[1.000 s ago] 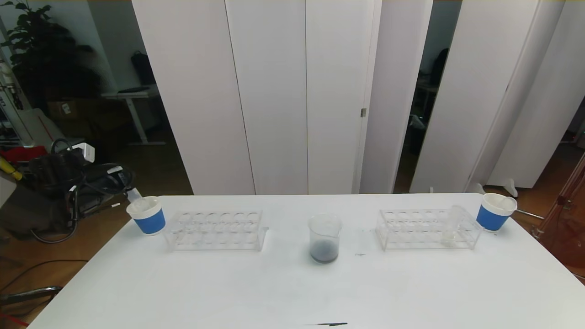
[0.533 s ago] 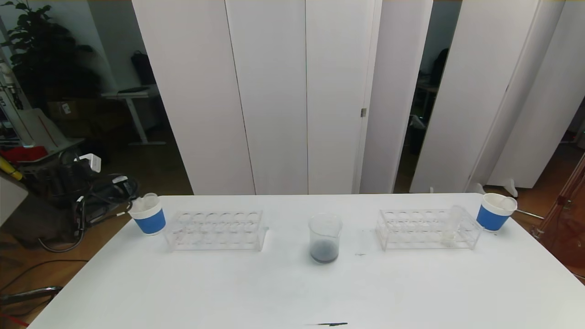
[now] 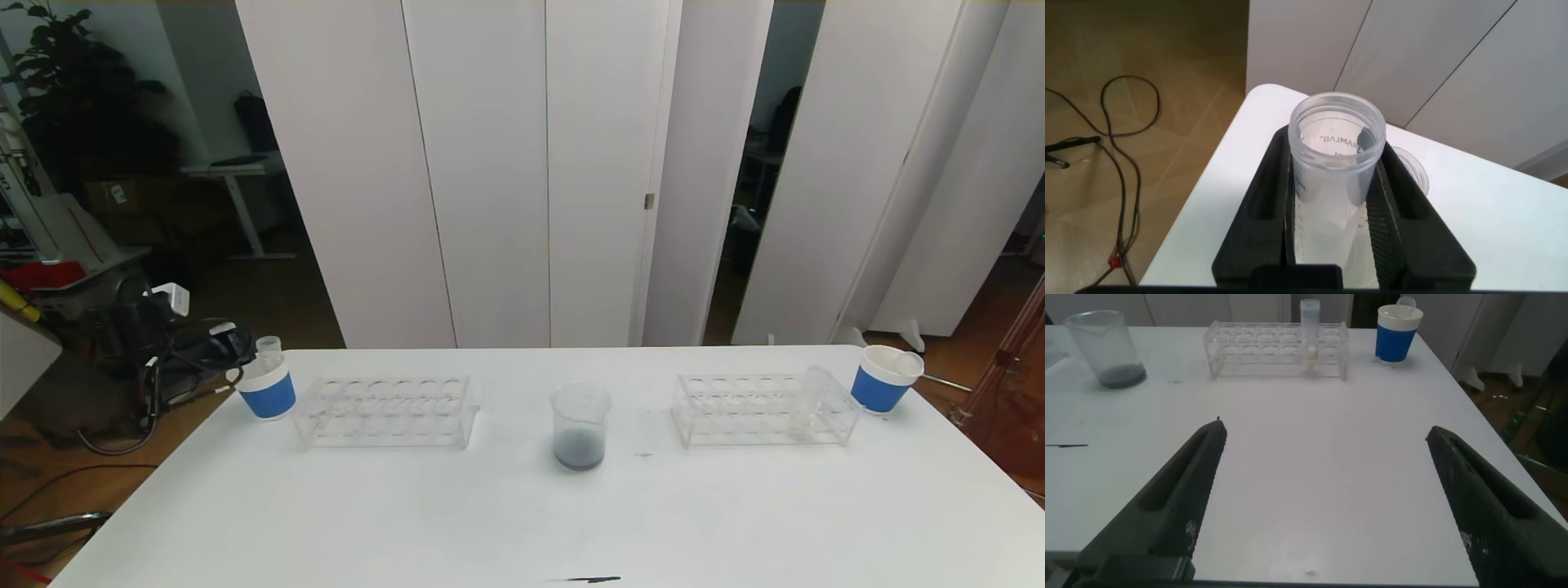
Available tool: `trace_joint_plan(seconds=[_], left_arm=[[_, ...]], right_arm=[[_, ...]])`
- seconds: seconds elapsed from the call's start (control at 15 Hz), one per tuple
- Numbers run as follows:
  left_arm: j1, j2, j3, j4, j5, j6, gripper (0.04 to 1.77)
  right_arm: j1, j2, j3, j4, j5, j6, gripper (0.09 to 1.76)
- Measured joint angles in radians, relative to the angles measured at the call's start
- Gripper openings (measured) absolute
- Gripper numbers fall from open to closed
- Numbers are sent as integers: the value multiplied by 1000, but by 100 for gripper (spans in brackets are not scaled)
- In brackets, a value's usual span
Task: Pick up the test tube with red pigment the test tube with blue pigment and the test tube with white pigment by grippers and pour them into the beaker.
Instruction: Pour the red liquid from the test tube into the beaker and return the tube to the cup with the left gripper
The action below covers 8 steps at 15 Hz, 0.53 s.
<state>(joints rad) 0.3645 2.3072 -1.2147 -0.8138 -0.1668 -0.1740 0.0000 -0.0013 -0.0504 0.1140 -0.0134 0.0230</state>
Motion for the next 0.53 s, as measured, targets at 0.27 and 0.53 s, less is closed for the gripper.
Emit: trace_joint_plan(seconds=[0.27,0.53], left_arm=[[-2,1,2,-30,-2,1,66],[-2,1,6,-29,-5,6,173]], right_arm=[[0,0,0,0,0,0,175],[0,0,0,0,0,0,175]])
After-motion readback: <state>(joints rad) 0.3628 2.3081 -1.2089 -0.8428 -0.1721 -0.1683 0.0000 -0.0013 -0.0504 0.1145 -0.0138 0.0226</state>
